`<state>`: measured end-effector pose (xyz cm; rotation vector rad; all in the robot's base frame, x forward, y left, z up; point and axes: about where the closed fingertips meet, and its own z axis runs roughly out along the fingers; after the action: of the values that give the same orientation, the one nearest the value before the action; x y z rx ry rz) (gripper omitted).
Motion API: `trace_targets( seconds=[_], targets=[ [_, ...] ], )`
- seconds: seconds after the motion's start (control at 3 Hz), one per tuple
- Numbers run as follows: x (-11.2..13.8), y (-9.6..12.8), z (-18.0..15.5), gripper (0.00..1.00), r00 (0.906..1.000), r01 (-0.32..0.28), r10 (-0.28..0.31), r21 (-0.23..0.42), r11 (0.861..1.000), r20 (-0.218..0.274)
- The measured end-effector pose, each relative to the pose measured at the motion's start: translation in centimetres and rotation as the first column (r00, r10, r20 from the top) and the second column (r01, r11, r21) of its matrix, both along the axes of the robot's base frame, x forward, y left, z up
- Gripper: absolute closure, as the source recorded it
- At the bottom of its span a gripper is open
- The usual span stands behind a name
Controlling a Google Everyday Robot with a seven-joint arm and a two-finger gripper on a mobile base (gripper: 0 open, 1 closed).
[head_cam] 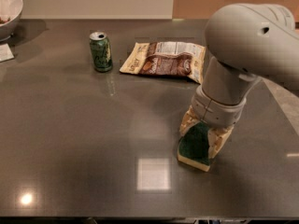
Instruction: Move sponge near brown chip bag
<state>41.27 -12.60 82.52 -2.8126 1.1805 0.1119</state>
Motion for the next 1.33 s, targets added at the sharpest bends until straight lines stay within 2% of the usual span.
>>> trace_targets(
  seconds=[0.33,0.67,1.0,1.33],
  targets=[
    [2.4,0.0,0.8,0.88,0.9979,0.054,-0.054,-0.011,0.998,0.036],
    [5.9,0.1,1.7,1.00,0.9880,0.141,-0.140,-0.008,0.990,0.065],
    [9.7,0.0,1.8,1.00,0.9709,0.229,-0.228,-0.001,0.974,0.073],
    [12.8,-0.3,1.1,1.00,0.9492,0.309,-0.309,0.013,0.951,0.060]
  ],
)
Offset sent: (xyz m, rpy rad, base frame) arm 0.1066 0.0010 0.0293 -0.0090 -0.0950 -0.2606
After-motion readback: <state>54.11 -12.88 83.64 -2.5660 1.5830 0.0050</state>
